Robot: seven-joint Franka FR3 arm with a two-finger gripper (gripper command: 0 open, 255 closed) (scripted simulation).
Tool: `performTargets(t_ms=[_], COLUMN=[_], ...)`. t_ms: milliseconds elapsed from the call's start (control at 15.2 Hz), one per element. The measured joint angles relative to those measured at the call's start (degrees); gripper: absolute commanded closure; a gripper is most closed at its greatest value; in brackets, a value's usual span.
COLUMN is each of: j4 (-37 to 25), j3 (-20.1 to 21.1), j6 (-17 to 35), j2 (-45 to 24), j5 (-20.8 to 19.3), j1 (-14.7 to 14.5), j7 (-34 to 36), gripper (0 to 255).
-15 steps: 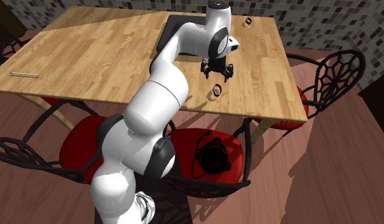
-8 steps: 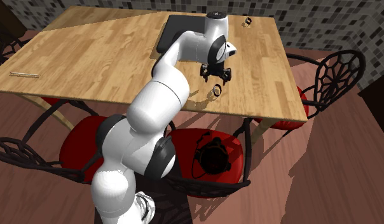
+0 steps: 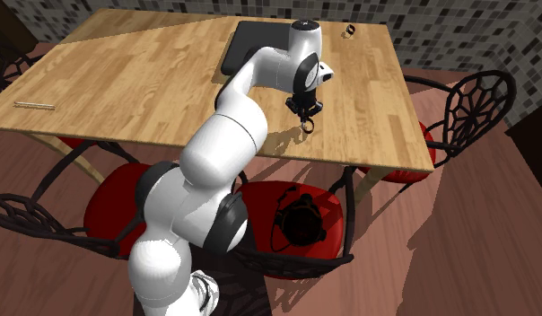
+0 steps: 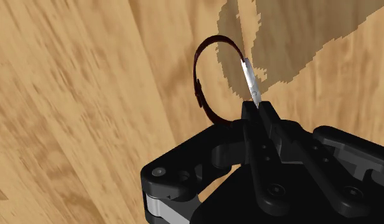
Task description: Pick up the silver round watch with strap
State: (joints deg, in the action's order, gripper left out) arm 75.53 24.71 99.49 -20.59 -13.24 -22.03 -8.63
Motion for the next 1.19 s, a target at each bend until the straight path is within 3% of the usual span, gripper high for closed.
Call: performTargets(t_ms=[462, 1188], j4=[-2.11, -16.96], j3=[0.03, -0.09], j6=[-1.80, -12.57], j2=[-0.31, -4.44], j5=[-0.10, -1.74], j1=[-0.30, -3.08], j7=[-0.13, -0.88], gripper=[255, 255])
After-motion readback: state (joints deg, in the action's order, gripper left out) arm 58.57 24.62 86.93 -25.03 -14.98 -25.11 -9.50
